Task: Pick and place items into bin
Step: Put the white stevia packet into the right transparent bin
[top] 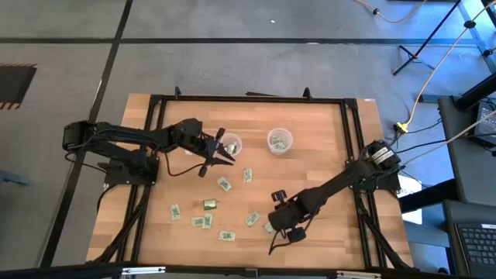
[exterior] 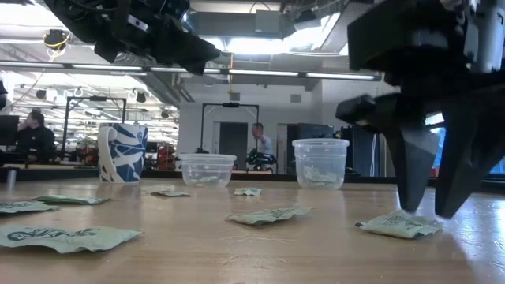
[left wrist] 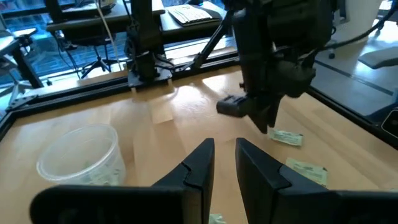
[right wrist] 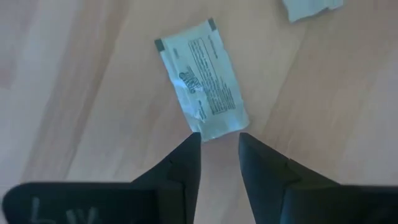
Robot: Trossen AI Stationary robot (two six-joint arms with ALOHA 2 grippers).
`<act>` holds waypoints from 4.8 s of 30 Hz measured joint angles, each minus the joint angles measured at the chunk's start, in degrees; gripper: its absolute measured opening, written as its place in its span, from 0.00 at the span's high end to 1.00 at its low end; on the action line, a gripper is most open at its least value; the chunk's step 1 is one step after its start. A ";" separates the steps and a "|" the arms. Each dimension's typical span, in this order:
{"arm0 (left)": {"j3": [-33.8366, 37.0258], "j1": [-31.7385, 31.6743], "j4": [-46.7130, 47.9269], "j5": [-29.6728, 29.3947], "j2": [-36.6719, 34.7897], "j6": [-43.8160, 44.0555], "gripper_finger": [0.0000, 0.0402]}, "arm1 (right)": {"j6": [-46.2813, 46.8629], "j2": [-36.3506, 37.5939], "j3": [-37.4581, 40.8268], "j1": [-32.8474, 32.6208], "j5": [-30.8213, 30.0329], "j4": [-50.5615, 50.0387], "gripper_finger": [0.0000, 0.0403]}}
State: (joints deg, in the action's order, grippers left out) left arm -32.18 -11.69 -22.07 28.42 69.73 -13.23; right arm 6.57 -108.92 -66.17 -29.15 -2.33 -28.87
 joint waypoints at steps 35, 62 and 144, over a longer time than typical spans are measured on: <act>0.00 0.40 -0.44 -0.04 0.01 0.00 0.85 | -0.99 0.04 -0.02 0.00 -0.02 0.66 0.82; 0.00 0.40 -0.39 -0.07 0.01 0.46 0.85 | -4.17 0.06 -0.04 -0.22 0.43 2.91 0.58; 0.02 2.50 4.17 -0.16 0.01 -1.51 0.85 | -13.16 20.74 -0.04 37.40 -17.47 -15.26 1.00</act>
State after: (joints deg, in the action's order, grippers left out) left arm -32.16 -9.19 -17.89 28.27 69.73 -14.74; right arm -6.59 -88.19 -66.22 8.25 -19.80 -44.13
